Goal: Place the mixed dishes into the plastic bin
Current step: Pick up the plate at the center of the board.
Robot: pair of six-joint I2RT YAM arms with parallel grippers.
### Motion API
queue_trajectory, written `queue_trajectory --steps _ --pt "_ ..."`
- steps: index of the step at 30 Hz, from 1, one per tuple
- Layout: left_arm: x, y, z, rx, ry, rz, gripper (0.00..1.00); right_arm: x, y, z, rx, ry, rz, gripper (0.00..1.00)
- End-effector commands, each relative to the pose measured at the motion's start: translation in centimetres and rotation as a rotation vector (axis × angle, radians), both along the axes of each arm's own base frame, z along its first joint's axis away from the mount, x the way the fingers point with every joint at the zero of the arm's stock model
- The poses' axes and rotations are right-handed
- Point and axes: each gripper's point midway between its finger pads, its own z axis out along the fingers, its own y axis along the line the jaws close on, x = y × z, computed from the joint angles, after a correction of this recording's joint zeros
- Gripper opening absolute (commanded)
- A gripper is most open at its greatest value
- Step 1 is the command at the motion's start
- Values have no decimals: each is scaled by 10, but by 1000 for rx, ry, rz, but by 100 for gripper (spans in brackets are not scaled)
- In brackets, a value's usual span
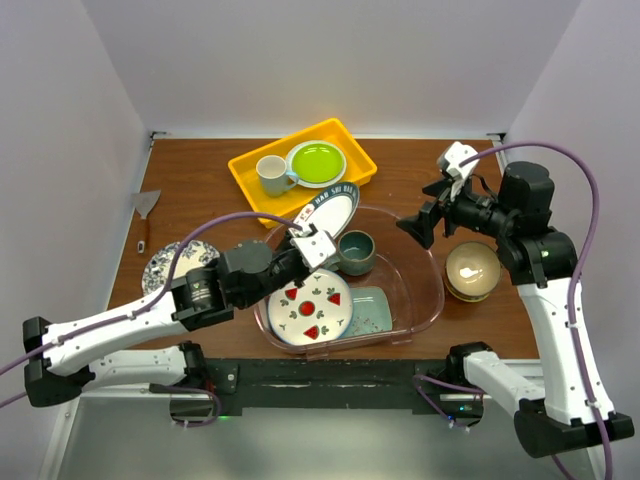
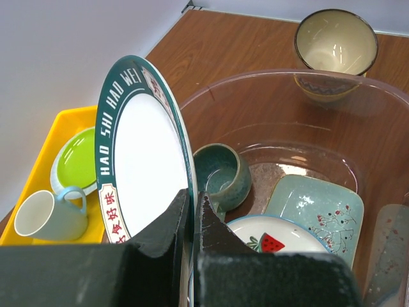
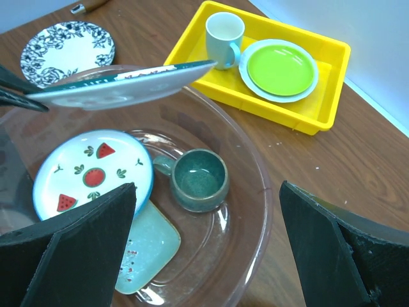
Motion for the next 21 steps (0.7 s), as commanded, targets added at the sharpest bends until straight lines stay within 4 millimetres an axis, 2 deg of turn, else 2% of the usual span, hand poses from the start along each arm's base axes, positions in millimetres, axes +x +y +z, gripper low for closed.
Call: queue_trajectory --steps 1,15,16,21 --pt "6 -3 41 -90 -117 55 0 -9 1 17 35 -6 5 99" --pt "-6 -15 27 -30 -153 60 0 -16 9 28 113 47 17 99" --pt "-6 -17 32 -55 -161 66 0 -16 10 28 118 52 20 99" --pt "-9 -20 29 -51 -173 65 0 -14 14 30 155 85 26 99"
